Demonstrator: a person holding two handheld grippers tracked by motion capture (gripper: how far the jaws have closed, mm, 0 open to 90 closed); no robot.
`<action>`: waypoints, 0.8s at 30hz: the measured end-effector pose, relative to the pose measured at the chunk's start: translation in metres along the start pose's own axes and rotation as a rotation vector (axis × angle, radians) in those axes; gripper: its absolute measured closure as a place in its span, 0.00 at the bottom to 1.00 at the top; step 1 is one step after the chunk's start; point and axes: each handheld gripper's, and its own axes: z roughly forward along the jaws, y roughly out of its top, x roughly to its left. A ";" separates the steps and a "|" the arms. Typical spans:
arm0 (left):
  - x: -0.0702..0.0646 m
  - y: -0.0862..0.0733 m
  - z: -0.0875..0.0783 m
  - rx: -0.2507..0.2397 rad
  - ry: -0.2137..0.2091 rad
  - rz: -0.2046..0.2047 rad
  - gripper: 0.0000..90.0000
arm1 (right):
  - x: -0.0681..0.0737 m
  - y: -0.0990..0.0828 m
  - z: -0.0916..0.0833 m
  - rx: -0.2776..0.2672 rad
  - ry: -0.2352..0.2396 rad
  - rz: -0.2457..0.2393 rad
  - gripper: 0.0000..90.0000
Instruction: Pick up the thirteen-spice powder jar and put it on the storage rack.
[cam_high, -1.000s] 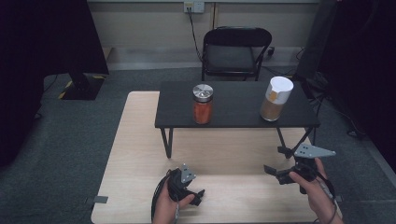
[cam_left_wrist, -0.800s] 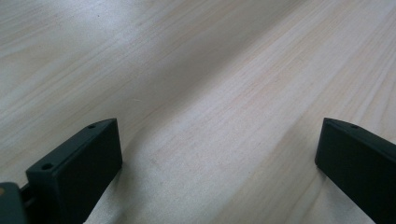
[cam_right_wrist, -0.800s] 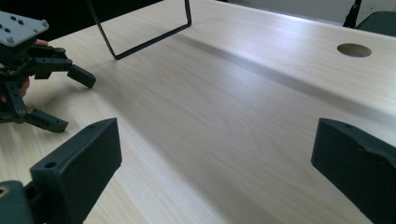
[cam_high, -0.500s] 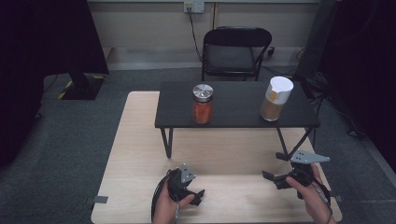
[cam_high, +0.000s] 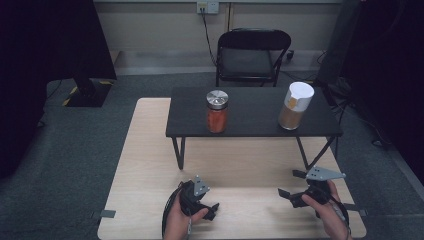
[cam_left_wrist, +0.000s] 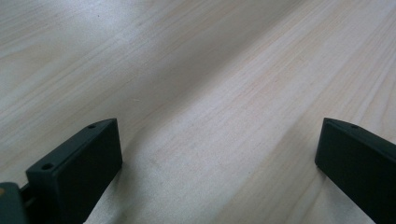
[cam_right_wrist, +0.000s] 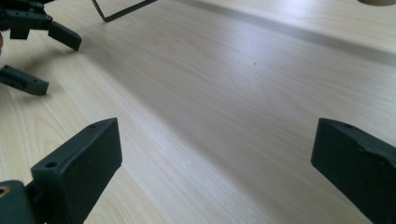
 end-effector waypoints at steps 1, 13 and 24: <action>0.000 0.000 0.000 0.000 0.000 0.000 0.00 | 0.000 -0.001 0.001 0.002 0.001 0.002 0.01; 0.000 0.000 0.000 0.000 0.000 0.000 0.00 | 0.001 -0.010 0.009 0.032 0.000 0.014 0.01; 0.000 0.000 0.000 0.000 0.000 0.000 0.00 | 0.008 -0.006 0.016 0.108 -0.029 -0.017 0.01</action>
